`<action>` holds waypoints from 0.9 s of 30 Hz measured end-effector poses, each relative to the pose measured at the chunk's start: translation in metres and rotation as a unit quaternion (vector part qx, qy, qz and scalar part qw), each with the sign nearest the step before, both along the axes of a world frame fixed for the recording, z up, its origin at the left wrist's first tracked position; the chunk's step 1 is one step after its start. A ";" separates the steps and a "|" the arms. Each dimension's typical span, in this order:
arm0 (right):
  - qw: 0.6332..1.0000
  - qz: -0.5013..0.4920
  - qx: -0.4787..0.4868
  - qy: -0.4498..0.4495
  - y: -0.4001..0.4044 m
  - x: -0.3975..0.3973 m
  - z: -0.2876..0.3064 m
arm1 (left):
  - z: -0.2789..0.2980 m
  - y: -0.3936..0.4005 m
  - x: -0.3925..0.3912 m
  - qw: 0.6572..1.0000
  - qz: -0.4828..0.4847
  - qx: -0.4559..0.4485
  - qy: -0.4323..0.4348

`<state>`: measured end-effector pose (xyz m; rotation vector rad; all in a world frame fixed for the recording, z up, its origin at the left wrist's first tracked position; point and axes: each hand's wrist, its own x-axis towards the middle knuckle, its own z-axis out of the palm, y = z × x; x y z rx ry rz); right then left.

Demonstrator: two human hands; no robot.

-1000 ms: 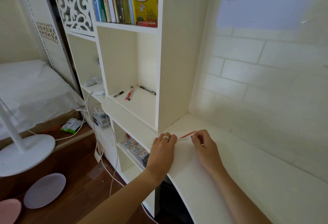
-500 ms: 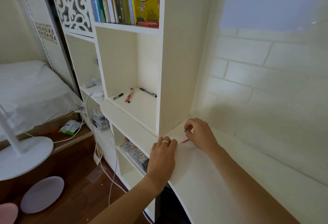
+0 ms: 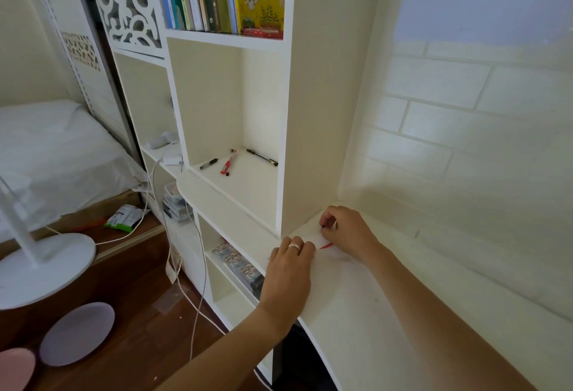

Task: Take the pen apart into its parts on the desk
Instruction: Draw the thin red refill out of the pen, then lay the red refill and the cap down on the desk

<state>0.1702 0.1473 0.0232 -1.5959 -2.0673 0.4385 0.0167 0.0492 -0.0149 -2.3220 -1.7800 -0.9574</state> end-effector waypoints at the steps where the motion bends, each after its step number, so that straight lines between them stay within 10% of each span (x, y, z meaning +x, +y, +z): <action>1: 1.000 -0.002 0.001 0.007 0.000 0.001 -0.001 | 0.000 0.000 0.000 1.000 -0.001 0.002 0.001; 27: 0.981 -0.049 0.095 0.165 -0.100 0.021 -0.027 | 0.006 -0.012 0.003 0.998 -0.019 0.010 0.057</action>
